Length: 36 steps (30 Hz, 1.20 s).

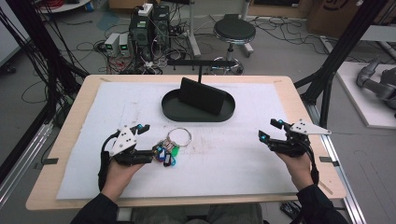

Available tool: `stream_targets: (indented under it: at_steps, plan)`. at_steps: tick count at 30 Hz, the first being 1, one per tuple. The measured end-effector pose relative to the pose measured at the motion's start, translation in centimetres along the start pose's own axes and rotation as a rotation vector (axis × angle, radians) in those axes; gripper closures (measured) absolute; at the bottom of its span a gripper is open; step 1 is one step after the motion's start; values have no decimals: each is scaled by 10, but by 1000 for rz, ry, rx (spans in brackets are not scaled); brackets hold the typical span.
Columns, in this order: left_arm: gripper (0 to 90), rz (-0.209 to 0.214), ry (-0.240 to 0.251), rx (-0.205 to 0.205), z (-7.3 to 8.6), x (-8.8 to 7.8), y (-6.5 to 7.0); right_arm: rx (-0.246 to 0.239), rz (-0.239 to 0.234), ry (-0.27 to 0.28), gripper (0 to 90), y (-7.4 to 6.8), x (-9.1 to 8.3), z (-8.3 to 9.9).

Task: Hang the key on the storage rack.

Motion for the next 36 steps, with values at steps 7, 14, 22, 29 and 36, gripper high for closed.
stream_targets:
  at_steps: [7, 14, 22, 29, 36]
  plan:
    - [230, -4, 48, -41, -5, 0, -3, 13, 20, 0, 262, 3, -2, 2]
    - [223, -9, 41, -92, -7, 7, -8, 9, 29, -1, 262, 5, -3, 4]
    - [223, -9, -12, -150, -6, 24, -15, 13, 41, 1, 263, 9, -2, 4]
    - [294, -6, -63, -187, -4, 38, -25, 10, 42, -4, 265, 9, 0, 4]
    - [426, -27, -122, -213, -4, 56, -30, 5, 44, -2, 266, 10, 0, 4]
Point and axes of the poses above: each handheld gripper's, and its own axes: x roughly forward along the jaws, z roughly out of its underside, y roughly to its right, the point moved 4 cm from there along x, roughly forward along the jaws
